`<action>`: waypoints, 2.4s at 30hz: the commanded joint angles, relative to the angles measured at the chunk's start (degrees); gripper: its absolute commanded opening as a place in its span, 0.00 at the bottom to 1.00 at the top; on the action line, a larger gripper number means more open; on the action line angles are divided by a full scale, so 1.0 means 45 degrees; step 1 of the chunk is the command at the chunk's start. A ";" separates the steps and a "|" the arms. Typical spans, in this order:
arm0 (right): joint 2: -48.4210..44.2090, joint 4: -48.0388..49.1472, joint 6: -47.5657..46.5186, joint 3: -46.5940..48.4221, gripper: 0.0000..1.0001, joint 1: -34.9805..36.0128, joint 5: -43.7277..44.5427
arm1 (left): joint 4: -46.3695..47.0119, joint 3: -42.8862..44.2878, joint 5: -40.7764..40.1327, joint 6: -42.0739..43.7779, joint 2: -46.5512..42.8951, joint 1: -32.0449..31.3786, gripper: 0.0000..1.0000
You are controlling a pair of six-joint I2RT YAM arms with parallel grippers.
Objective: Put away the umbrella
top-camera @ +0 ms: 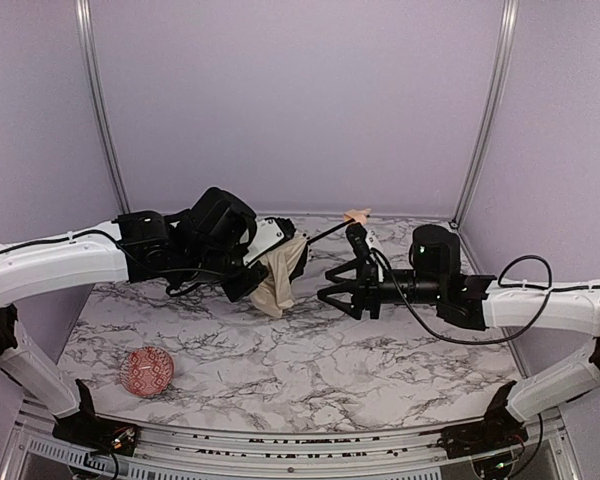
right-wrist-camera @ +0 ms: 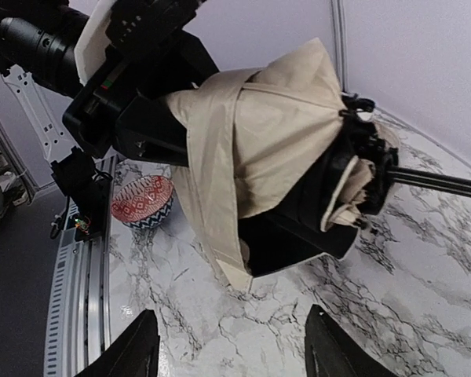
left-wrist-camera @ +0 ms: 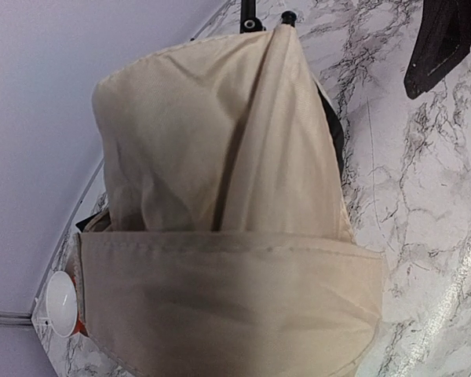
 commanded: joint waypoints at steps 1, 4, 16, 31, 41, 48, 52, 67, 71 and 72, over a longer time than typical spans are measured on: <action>0.0870 0.2170 0.0547 0.0663 0.61 0.0909 -0.0678 | 0.0692 0.0593 -0.0411 0.0363 -0.0091 -0.0184 0.00; 0.1761 0.2025 0.0512 0.1337 0.63 0.0998 -0.0557 | 0.0761 0.0672 -0.0409 0.0371 -0.0114 -0.0207 0.00; 0.3807 0.2630 0.0395 0.2595 0.46 0.1647 -0.1230 | 0.0957 0.0790 -0.0406 0.0315 -0.0108 -0.0204 0.00; 0.2718 0.1724 0.0422 0.2385 0.00 0.1703 -0.2011 | 0.1090 0.0525 -0.0875 -0.0295 0.0329 0.0829 0.00; 0.1002 -0.0394 -0.0360 0.1344 0.00 0.2124 -0.1514 | 0.1799 0.0412 -0.0443 -0.0306 0.0583 0.2640 0.00; 0.1120 -0.1543 -0.1129 0.1210 0.00 0.3942 -0.1120 | 0.2500 0.2485 0.0357 -0.0755 0.1279 0.4646 0.00; 0.1153 -0.1507 -0.1483 0.0375 0.00 0.3964 -0.0196 | 0.2651 0.4248 0.2508 -0.1634 0.1308 0.5350 0.00; 0.3256 0.1533 -0.2587 0.0948 0.00 -0.0050 0.0974 | 0.5100 0.1809 1.0565 -0.3040 -0.2738 0.3837 0.00; 0.3338 0.2123 -0.2768 0.1742 0.00 -0.1114 0.0281 | 0.5170 0.0435 1.2750 -0.1832 -0.3860 0.3014 0.00; 0.3385 0.2142 -0.2902 0.2030 0.00 -0.1268 0.0153 | 0.5370 0.0013 1.3162 -0.1486 -0.4141 0.2698 0.00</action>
